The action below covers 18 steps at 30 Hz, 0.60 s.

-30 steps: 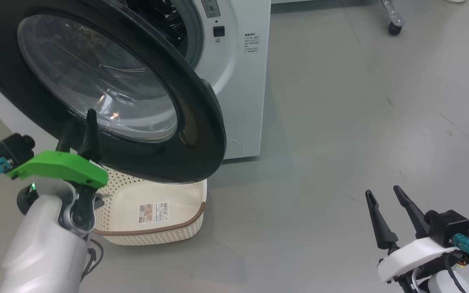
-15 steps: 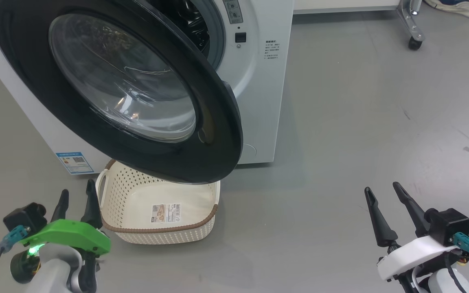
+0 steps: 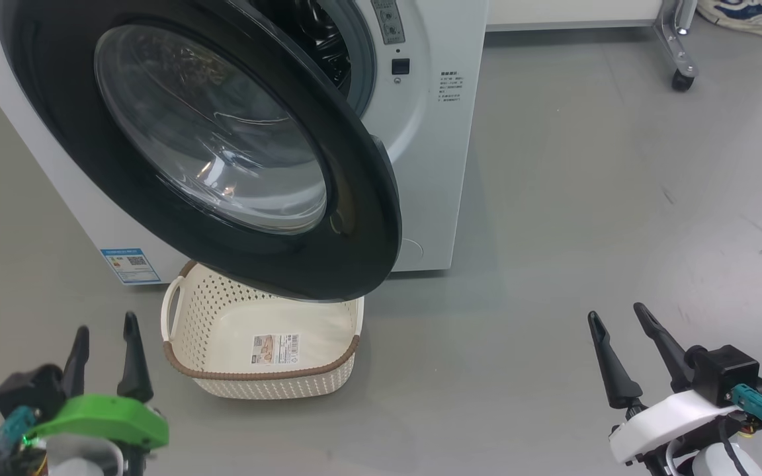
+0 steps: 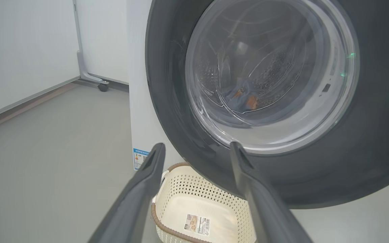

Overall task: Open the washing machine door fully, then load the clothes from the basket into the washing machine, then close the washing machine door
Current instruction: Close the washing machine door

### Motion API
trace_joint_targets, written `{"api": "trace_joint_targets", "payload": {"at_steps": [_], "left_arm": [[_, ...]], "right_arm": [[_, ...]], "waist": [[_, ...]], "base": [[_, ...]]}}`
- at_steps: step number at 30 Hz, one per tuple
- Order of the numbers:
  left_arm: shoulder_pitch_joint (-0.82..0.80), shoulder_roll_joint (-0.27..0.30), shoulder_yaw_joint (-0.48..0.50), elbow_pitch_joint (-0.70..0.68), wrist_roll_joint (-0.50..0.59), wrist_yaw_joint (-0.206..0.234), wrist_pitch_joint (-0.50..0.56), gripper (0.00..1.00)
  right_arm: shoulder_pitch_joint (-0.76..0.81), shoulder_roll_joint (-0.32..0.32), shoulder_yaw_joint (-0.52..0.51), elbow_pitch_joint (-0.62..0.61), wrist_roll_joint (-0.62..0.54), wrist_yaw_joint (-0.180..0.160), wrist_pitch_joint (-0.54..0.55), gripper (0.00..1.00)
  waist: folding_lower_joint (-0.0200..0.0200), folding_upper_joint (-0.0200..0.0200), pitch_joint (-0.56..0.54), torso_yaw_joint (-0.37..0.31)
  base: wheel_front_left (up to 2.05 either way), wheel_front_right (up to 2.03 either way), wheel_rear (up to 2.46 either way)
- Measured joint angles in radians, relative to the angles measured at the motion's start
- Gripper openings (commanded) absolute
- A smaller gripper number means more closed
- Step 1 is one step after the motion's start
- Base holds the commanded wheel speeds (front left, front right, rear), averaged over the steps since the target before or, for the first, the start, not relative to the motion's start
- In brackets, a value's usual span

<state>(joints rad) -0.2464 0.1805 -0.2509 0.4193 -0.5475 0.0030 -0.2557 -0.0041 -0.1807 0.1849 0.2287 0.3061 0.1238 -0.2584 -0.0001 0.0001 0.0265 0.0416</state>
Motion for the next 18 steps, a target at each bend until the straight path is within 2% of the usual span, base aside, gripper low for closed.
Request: {"api": "trace_joint_targets", "payload": {"at_steps": [7,18], "left_arm": [[0.121,-0.018,0.007,-0.070,0.061,0.001,0.000,1.00],[0.210,-0.055,0.039,-0.154,0.104,0.001,0.000,1.00]], "right_arm": [[0.015,0.004,-0.002,0.000,0.000,0.000,0.000,1.00],[0.016,0.005,-0.003,-0.001,-0.007,0.000,0.000,1.00]], "waist": [[0.0000,0.0000,-0.009,-0.001],[0.0000,0.0000,-0.010,0.007]], "base": [[0.00,0.00,0.00],[0.00,0.00,0.00]]}}
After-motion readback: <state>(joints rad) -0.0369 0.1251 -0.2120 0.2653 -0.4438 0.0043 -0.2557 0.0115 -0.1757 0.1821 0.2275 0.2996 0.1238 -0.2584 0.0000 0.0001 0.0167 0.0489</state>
